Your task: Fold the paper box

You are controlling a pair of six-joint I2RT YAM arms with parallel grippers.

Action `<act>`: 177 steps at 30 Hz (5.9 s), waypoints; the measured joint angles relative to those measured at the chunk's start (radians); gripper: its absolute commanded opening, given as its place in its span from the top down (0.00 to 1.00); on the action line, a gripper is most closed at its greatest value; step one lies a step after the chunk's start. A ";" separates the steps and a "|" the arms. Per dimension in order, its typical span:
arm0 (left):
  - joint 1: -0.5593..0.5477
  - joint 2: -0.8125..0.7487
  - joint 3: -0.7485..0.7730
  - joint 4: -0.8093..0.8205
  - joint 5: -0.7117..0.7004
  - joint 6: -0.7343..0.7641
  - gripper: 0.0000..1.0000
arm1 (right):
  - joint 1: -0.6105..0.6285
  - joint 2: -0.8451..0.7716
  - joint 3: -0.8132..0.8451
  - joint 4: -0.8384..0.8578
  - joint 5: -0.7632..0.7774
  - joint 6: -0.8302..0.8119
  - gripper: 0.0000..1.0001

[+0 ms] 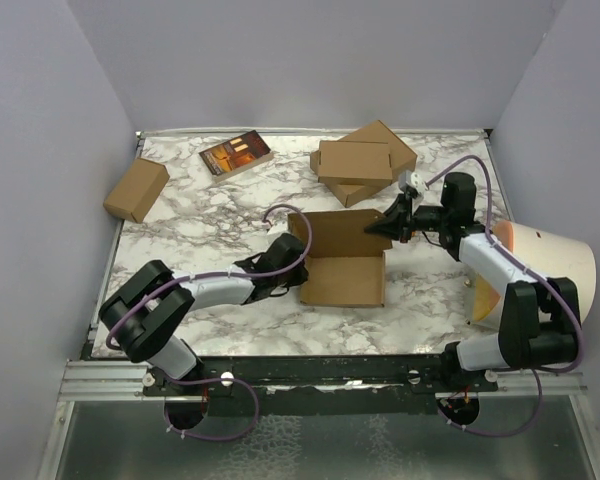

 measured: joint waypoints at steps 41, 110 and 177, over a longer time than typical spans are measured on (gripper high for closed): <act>-0.090 0.043 0.203 -0.471 -0.284 0.297 0.63 | 0.108 0.000 -0.164 0.351 0.209 0.270 0.98; 0.211 -0.594 -0.026 -0.255 0.060 0.391 0.25 | 0.119 0.032 -0.145 0.357 0.200 0.267 0.92; 0.608 -0.743 0.004 -0.160 0.271 0.563 0.32 | -0.085 0.190 0.225 -0.364 0.819 -0.151 0.29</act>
